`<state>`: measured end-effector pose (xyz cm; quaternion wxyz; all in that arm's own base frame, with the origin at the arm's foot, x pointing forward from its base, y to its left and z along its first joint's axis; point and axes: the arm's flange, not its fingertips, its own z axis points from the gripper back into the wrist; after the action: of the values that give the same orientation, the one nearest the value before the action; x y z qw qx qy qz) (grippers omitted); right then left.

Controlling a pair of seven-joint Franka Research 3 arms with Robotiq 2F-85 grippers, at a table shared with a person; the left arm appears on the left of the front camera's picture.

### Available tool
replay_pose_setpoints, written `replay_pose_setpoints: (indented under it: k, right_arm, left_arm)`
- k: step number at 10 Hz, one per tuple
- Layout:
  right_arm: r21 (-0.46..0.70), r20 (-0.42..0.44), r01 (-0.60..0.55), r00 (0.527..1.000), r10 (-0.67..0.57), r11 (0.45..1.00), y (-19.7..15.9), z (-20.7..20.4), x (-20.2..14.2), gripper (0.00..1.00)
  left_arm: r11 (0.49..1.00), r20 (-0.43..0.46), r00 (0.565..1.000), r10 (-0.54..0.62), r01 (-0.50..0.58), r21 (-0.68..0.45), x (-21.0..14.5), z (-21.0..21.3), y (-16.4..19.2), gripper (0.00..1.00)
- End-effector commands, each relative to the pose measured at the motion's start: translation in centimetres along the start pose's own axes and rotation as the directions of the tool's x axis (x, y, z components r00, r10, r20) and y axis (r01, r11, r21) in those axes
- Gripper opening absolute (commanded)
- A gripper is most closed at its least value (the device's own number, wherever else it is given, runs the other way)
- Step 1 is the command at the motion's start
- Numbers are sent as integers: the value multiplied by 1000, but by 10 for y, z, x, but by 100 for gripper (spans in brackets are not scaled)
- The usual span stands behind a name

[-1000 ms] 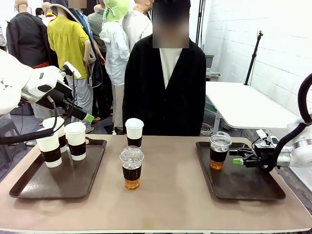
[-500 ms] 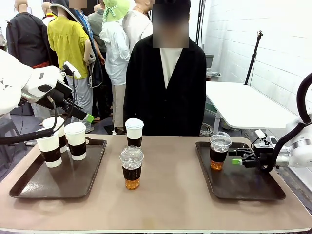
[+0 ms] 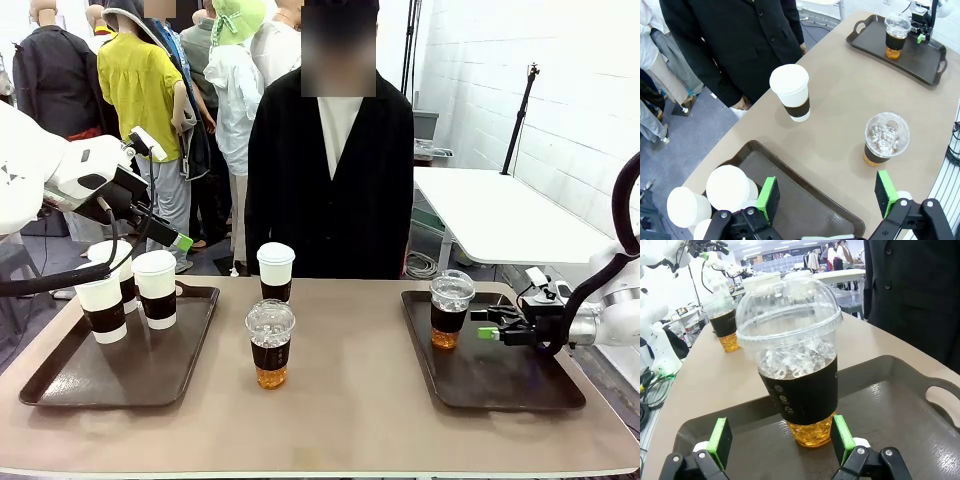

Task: Distribute the coffee onto the tray.
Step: Pick up another iced Americano from the middle of the table and place it on the right Handle tray.

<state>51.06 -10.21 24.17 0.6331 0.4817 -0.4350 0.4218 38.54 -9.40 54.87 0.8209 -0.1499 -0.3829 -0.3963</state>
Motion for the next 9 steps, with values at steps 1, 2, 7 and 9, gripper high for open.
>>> replay_pose_setpoints:
  k: [1,2,7,9]
  right_arm:
    - [-14,-12,-22,1000,22,1000,30,4,-4,100]
    - [-13,-8,-25,1000,24,1000,38,1,-7,100]
    - [50,-75,-49,996,53,998,89,-21,-2,100]
    - [93,-85,-52,995,60,994,103,-34,0,100]
  left_arm:
    - [1000,-8,1000,-2,2,-4,-1,1,1,100]
    - [1000,-8,1000,-2,2,-4,-1,1,1,100]
    - [1000,-8,1000,-2,2,-4,-1,1,1,100]
    - [1000,-8,1000,-2,2,-4,-1,1,1,100]
